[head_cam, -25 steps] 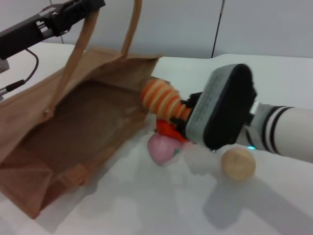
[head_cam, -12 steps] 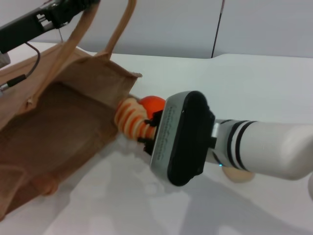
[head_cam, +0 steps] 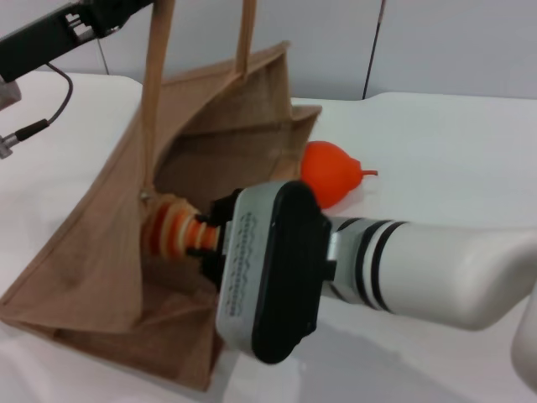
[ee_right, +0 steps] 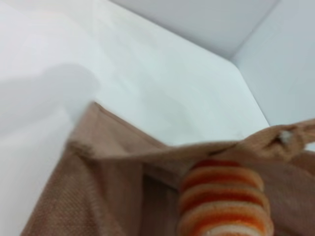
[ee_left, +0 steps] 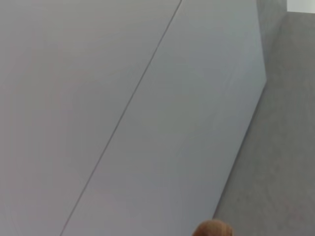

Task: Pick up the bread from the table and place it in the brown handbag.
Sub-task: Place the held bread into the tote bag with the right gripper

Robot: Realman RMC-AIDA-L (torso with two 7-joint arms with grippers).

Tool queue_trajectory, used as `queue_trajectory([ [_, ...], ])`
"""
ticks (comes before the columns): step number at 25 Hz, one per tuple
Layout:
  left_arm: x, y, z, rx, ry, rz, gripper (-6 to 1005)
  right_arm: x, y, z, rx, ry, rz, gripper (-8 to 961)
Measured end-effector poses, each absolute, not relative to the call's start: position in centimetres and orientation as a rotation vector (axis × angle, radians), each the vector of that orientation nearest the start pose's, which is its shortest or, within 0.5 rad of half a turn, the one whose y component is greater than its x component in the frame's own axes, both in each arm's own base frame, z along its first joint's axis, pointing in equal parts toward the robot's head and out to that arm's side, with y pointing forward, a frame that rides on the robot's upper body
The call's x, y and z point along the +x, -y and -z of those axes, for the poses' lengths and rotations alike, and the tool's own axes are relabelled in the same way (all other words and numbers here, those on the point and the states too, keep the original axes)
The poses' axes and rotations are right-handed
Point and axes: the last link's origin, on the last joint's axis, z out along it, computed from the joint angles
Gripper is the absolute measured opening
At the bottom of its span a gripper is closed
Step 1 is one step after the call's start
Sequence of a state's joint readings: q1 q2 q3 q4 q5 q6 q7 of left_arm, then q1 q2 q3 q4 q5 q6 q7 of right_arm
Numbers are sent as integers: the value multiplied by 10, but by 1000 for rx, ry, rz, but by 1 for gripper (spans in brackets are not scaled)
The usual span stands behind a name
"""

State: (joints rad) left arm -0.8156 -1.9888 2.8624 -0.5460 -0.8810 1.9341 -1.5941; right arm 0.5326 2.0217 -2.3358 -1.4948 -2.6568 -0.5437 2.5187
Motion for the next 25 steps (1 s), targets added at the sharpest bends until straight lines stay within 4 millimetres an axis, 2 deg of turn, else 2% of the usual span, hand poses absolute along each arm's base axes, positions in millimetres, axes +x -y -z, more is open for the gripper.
queue_trajectory([
  [12,-192,-372,-85,-2416,767,1653,192,73,-272,173,-2638,642,-106,327],
  [16,-192,-370,-84,-2419,775,1670,194,75,-275,177,-2592,674,-194,324],
  [25,-201,-366,-88,-2388,796,1678,198,88,-289,176,-2535,633,-239,316],
])
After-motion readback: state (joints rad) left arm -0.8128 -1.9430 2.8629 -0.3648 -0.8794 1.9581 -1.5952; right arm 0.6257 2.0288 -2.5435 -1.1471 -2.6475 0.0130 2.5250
